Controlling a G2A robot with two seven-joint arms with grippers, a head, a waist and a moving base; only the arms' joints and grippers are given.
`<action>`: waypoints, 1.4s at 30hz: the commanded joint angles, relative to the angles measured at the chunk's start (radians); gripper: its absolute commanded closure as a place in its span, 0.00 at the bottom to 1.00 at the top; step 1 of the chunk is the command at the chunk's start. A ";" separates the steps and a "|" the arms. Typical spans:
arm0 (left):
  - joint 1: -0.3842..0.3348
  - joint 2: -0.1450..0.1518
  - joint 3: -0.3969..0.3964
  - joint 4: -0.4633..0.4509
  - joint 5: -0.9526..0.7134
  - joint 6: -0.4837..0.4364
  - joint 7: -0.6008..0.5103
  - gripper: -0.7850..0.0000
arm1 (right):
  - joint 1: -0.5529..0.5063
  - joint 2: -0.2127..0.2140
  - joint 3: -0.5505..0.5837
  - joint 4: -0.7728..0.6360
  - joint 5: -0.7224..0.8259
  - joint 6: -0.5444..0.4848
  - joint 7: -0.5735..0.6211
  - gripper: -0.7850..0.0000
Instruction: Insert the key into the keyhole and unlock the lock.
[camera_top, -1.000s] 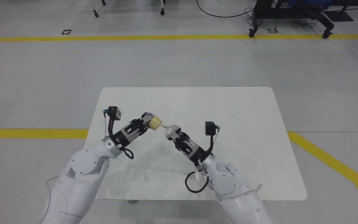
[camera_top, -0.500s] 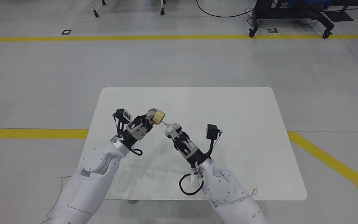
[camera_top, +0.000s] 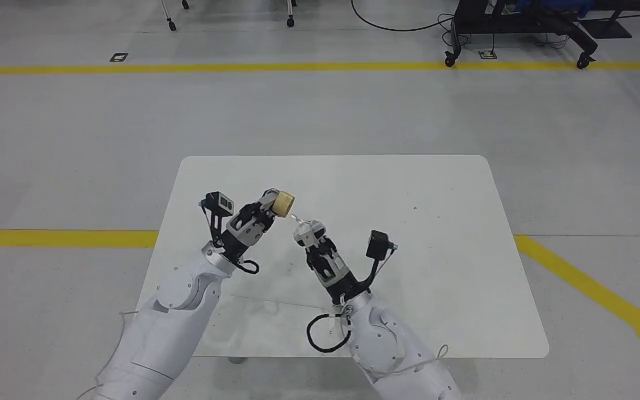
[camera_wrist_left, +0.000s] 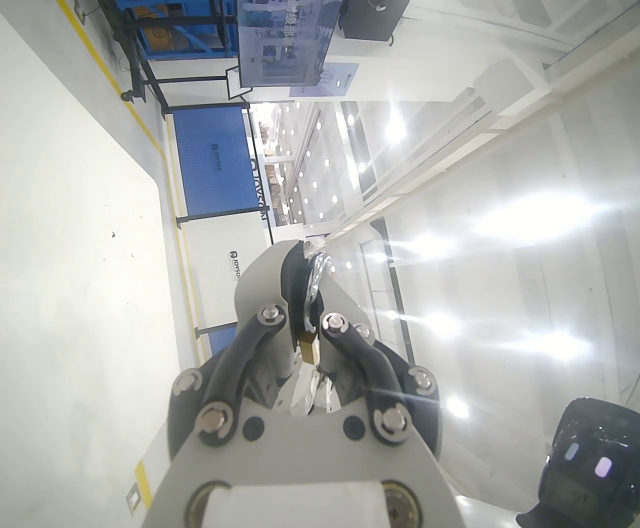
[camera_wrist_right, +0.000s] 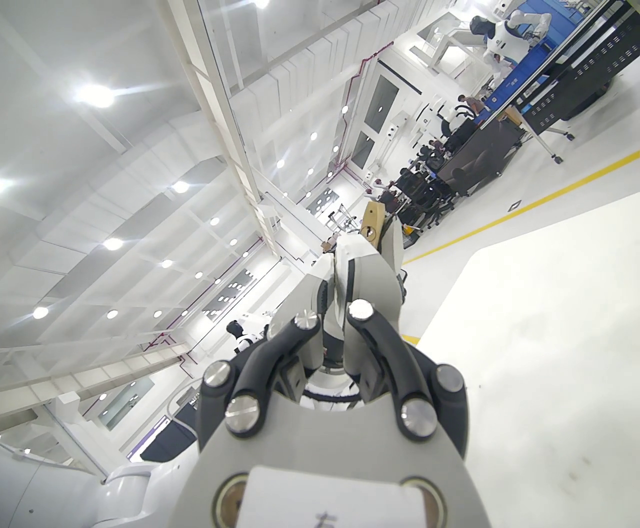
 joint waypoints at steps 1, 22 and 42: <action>0.002 -0.001 -0.001 -0.001 0.008 -0.007 -0.002 1.00 | 0.003 -0.003 -0.002 0.003 -0.005 0.014 0.003 1.00; 0.018 -0.009 -0.032 -0.003 0.045 -0.027 -0.032 1.00 | 0.011 -0.029 0.004 0.029 -0.049 0.036 -0.022 1.00; 0.043 -0.012 -0.055 -0.037 0.245 -0.096 0.055 1.00 | 0.008 -0.048 0.015 0.042 -0.071 0.054 -0.014 1.00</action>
